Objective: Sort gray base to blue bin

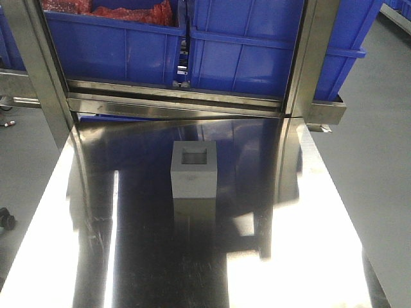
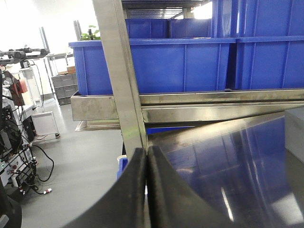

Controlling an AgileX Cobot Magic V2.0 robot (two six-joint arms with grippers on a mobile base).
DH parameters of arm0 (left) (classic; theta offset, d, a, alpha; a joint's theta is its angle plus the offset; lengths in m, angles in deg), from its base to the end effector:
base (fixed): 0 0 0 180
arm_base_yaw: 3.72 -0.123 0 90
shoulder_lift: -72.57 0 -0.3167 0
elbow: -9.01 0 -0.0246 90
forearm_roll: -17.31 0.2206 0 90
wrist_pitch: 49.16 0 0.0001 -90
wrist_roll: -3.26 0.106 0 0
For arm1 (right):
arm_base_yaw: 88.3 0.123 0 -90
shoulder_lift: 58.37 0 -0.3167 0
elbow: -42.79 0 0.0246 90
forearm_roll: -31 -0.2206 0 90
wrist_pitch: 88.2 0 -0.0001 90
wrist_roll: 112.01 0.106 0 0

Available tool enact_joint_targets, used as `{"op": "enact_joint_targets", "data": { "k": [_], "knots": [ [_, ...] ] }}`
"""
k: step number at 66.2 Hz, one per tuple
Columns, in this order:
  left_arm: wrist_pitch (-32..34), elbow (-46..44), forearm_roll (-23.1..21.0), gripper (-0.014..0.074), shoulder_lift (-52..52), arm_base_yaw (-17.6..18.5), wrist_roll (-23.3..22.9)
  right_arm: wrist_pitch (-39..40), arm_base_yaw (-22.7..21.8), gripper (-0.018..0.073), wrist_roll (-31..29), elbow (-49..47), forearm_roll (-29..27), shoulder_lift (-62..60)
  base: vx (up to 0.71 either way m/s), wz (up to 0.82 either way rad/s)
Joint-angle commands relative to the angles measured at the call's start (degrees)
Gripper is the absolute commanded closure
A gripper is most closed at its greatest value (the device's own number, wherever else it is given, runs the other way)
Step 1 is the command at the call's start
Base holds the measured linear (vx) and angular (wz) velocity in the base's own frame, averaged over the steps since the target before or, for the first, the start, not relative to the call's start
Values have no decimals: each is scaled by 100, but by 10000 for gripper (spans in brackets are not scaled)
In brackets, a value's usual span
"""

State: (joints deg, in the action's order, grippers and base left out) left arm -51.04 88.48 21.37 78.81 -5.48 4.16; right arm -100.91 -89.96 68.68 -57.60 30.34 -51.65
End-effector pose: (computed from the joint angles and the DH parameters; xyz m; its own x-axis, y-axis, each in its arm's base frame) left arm 0.0092 0.0005 0.2028 0.0391 0.0877 -0.9954 -0.0365 0.9956 0.0862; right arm 0.0087 0.0000 0.1820 -0.1564 0.0278 -0.9873 0.0301 0.9993 0.0234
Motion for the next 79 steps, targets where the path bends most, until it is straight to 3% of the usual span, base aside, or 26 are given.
{"op": "enact_joint_targets", "data": {
  "k": [1,7,26,37,48,57,74,79],
  "knots": [
    [386,-215,-17,603,-70,-13,-191,412,-15,564,-70,10,26,103,0,0],
    [52,-550,-17,603,-18,-13,-497,412,-15,564,-70,10,26,103,0,0],
    [-1750,-2597,-12,603,1453,-13,-459,412,-15,564,-70,10,26,103,0,0],
    [-1943,-3310,-12,603,2296,-13,-459,412,-15,564,-70,10,26,103,0,0],
    [-1922,-3371,-17,584,2473,-13,-469,412,-15,564,-70,10,26,103,0,0],
    [-1948,-3371,-17,446,2454,-13,-481,412,-15,564,-70,10,26,103,0,0],
    [-1954,-3371,-18,-80,2454,-13,-481,412,-15,564,-70,10,26,103,0,0],
    [-1954,-3371,-13,-138,2454,-13,-481,412,-15,564,-70,10,26,103,0,0]
  ]
}}
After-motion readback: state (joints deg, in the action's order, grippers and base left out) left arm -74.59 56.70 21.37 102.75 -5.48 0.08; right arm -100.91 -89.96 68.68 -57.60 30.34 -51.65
